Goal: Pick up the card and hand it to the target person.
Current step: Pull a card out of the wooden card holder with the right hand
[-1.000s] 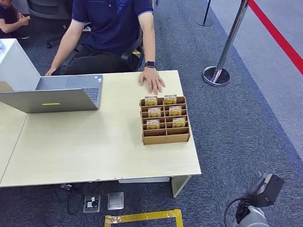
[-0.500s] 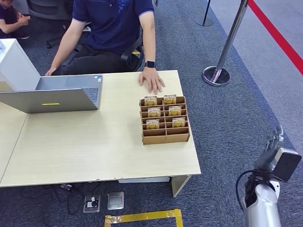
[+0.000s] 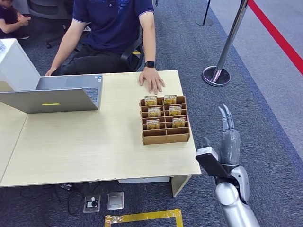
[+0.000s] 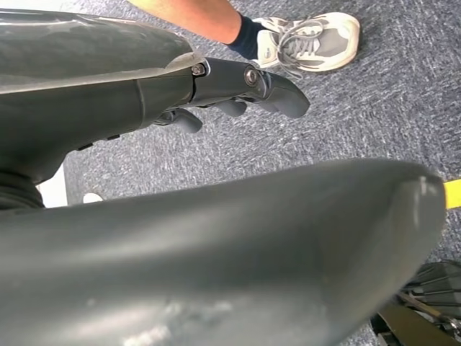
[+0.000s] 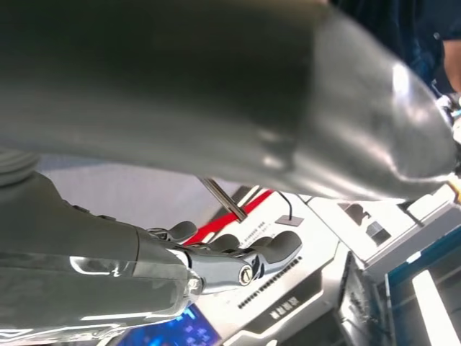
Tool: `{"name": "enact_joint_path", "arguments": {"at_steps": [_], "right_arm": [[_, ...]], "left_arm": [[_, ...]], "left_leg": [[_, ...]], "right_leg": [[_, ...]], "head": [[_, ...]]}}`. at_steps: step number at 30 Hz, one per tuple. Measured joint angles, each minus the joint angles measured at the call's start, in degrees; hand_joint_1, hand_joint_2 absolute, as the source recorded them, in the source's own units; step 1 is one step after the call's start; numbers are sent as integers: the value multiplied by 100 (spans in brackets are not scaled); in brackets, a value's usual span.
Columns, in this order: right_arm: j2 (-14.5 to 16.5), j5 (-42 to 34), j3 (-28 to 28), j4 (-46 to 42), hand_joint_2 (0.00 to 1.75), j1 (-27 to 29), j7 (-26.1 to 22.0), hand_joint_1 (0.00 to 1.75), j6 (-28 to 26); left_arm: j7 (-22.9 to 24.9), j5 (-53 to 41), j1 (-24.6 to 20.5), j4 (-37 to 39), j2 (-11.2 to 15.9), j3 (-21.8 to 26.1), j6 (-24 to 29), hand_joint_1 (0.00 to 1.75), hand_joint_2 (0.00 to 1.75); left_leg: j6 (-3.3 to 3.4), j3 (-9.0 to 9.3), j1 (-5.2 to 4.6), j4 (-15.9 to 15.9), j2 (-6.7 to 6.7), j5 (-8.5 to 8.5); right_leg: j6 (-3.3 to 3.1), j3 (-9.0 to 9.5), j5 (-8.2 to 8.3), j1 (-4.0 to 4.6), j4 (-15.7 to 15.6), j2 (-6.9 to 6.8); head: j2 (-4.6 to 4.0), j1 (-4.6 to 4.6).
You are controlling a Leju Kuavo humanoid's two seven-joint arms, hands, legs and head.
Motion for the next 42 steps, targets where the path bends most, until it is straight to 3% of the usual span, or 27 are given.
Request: {"name": "enact_joint_path", "arguments": {"at_steps": [4, 8, 13, 23, 42], "right_arm": [[-44, 326, 349, 113, 0, -125, 405, 0, -233], [-79, 646, 581, 261, 175, -240, 723, 0, -546], [-127, 1398, 773, 470, 175, -401, 1219, 0, -881], [-123, 2752, 856, 933, 175, -887, 2157, 0, -867], [72, 2856, 858, 2064, 175, -1889, 2597, 0, 32]], "left_arm": [[1, -2, -2, 0, -32, 8, 53, 0, 0], [21, -15, -3, 0, -67, 8, 75, 0, 0], [48, -70, -3, 0, -102, 8, 104, 0, 0], [38, -199, -5, 0, -141, 7, 100, 0, 0], [9, -380, -20, 0, -166, -16, 68, 0, 0]], "left_leg": [[0, 0, 0, 0, 0, 0], [0, -1, 0, 0, -1, 0], [0, -1, 0, 1, -1, 0], [0, 0, 0, 1, -1, 1], [0, -1, 0, 1, -2, 3]], "right_leg": [[0, 0, 0, 0, 0, 0], [0, -1, 0, 0, 0, 0], [0, -1, 0, 0, 0, 0], [0, 0, 1, 0, 1, 0], [-1, -1, 1, 0, 2, 0]], "head": [[0, 2], [0, -2], [0, -1], [0, -1], [0, 0]]}}
